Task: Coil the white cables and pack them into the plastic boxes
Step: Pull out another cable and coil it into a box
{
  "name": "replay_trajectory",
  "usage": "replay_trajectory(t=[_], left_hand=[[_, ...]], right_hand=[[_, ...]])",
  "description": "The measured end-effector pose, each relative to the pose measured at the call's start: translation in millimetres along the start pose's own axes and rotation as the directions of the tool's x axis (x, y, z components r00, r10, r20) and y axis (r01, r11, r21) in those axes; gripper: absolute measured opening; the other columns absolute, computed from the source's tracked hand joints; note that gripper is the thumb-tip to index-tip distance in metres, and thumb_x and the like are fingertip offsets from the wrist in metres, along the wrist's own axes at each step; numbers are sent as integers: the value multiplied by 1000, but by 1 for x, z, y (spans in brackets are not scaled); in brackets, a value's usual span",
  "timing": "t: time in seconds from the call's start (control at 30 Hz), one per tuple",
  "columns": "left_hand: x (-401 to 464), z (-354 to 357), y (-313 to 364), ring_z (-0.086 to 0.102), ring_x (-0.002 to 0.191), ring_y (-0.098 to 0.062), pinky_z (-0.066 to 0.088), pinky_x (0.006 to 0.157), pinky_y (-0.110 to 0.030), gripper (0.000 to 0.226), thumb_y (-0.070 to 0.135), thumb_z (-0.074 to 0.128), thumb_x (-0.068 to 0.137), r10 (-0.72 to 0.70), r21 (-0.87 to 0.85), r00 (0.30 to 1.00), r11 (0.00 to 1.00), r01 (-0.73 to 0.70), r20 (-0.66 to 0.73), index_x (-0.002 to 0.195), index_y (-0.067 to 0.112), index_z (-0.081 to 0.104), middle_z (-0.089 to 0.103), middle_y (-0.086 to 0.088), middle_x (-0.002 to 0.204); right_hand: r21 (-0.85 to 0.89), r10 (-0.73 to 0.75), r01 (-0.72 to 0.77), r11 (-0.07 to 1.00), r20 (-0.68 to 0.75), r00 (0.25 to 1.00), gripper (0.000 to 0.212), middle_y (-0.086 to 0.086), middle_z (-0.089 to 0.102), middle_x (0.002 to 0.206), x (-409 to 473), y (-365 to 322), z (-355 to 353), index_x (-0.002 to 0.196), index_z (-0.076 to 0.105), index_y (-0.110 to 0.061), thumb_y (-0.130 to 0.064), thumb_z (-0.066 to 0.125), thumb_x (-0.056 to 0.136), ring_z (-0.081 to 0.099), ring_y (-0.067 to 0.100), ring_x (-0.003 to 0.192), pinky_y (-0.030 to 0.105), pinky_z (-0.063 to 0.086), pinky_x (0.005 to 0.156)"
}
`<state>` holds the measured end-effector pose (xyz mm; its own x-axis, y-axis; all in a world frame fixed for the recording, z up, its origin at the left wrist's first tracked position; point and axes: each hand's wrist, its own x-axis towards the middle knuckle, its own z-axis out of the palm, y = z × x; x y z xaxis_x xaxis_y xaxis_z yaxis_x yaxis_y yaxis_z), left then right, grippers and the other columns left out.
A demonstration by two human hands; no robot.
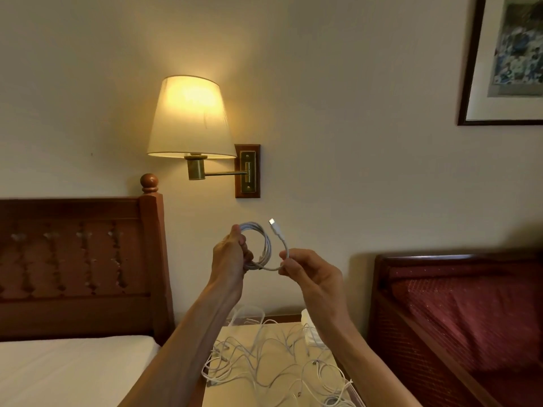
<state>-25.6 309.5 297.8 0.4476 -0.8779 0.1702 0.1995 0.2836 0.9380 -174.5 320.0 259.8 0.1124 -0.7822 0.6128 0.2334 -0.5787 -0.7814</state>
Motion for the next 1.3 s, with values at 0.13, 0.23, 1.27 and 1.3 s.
replay_trajectory(t=[0.13, 0.23, 1.27, 1.3], left_hand=[[-3, 0, 3, 28, 55, -12, 28, 60, -30, 40, 34, 38, 105, -18, -126, 996, 992, 29, 89, 68, 17, 43, 30, 4, 57], [-10, 1, 3, 24, 52, -11, 24, 56, -28, 42, 32, 39, 104, -7, -200, 978, 979, 50, 207, 65, 17, 41, 27, 4, 55], [0, -43, -96, 68, 86, -25, 52, 75, -37, 66, 61, 32, 97, -292, 77, 909, 956, 282, 297, 100, 7, 70, 73, -12, 93], [-5, -52, -115, 68, 83, -23, 50, 73, -35, 60, 56, 34, 99, -322, 120, 916, 946, 301, 241, 96, 8, 70, 73, -11, 89]], right_hand=[[196, 162, -127, 972, -172, 972, 16, 9, 72, 84, 13, -2, -4, 95, 74, -7, -7, 58, 92, 70, 22, 81, 33, 59, 78], [285, 348, -283, 916, -213, 913, 15, 14, 69, 79, 29, -3, -11, 92, 73, -4, -8, 59, 94, 67, 22, 74, 30, 59, 71], [309, 593, -624, 718, 197, 781, 20, 6, 67, 78, 11, 51, -33, 103, 70, -5, -4, 50, 95, 64, 16, 70, 28, 57, 69], [301, 624, -639, 708, 157, 766, 19, 7, 67, 78, 2, 64, -38, 100, 70, -5, -3, 51, 95, 64, 16, 69, 26, 57, 66]])
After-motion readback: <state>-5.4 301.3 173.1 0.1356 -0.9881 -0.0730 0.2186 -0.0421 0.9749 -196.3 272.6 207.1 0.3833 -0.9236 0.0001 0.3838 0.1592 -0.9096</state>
